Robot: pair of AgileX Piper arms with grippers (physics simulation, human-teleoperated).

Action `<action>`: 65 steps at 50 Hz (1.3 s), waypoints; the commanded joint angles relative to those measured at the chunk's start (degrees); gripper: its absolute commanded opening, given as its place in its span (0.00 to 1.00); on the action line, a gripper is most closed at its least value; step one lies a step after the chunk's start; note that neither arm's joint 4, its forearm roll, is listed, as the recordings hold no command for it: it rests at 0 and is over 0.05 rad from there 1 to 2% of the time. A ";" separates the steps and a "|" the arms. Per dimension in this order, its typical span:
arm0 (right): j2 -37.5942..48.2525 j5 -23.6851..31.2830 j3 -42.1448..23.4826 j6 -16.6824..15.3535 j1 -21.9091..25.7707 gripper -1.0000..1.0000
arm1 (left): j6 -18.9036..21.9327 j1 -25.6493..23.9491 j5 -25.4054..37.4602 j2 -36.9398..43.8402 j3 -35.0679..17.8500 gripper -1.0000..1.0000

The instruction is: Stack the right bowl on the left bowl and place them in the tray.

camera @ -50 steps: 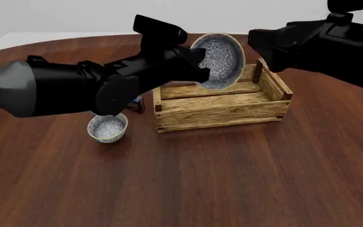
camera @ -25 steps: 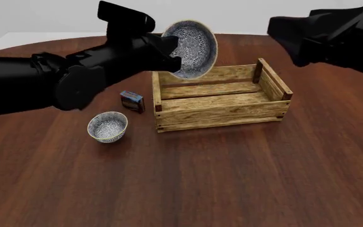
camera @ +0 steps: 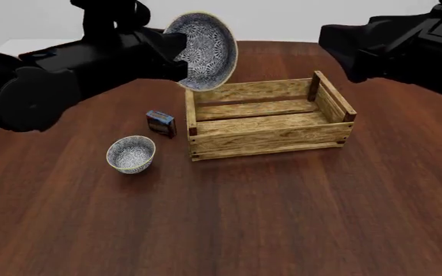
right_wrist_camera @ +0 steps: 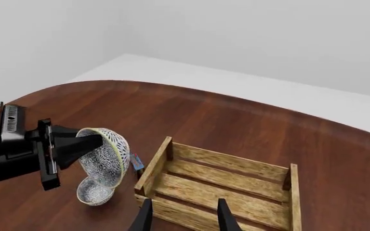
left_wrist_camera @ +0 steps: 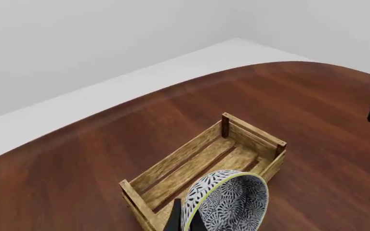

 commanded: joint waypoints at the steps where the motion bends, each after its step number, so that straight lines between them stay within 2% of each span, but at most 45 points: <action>1: 1.23 -0.65 0.06 -0.08 0.17 1.00 | 1.72 2.45 3.40 -3.94 0.79 0.00; 4: 1.38 -0.71 0.07 -0.10 0.23 1.00 | 1.75 2.86 4.13 -5.23 1.08 0.00; 7: 1.39 -0.71 0.05 -0.01 0.44 1.00 | 6.49 5.55 3.05 -9.03 3.27 0.00; 12: 1.09 -0.50 0.10 -0.12 0.52 1.00 | 5.52 5.07 5.19 -11.64 3.52 0.00; 16: 1.10 -0.54 0.13 -0.11 0.62 1.00 | 6.62 5.95 6.47 -12.04 3.47 0.00; 17: 1.13 -0.59 0.16 -0.14 0.61 1.00 | 8.32 6.68 6.45 -12.06 3.81 0.00; 19: 1.17 -0.71 0.23 -0.13 0.59 1.00 | 5.83 6.27 8.29 -11.99 2.85 0.00; 25: 0.79 -0.40 0.14 -0.15 0.52 1.00 | 6.11 7.52 12.31 -13.36 2.55 0.00; 26: 0.77 -0.34 0.11 -0.16 0.56 1.00 | 4.43 7.25 14.11 -12.59 1.71 0.00; 28: 0.85 -0.42 0.15 -0.20 0.58 1.00 | 6.31 7.88 14.73 -14.28 1.94 0.00; 29: 0.89 -0.45 0.18 -0.23 0.63 1.00 | 4.87 8.35 16.34 -13.95 1.06 0.00; 31: 0.92 -0.48 0.24 -0.35 0.73 1.00 | 6.96 9.24 17.43 -15.25 0.97 0.00; 34: 0.98 -0.51 0.32 -0.44 0.88 1.00 | 4.89 9.17 20.82 -15.18 -0.24 0.00; 36: 1.09 -0.55 0.33 -0.56 0.89 1.00 | 7.60 8.93 21.81 -17.23 -0.02 0.00; 37: 1.20 -0.60 0.34 -0.57 0.94 1.00 | 6.72 9.11 22.61 -17.74 -0.42 0.00; 40: 1.63 -0.82 0.35 -0.66 0.94 1.00 | 8.00 9.24 25.15 -18.75 -1.17 0.00; 41: 1.77 -0.91 0.38 -0.73 0.95 1.00 | 4.96 8.66 27.03 -18.01 -2.30 0.00; 45: 2.24 -1.17 0.45 -0.87 1.00 1.00 | 6.97 10.33 28.84 -19.10 -3.35 0.00; 56: 3.58 -1.90 0.45 -1.01 1.04 1.00 | 3.92 10.82 34.30 -16.49 -6.18 0.00; 65: 3.68 -1.84 0.41 -1.08 1.09 1.00 | 3.58 12.00 36.31 -13.98 -6.76 0.00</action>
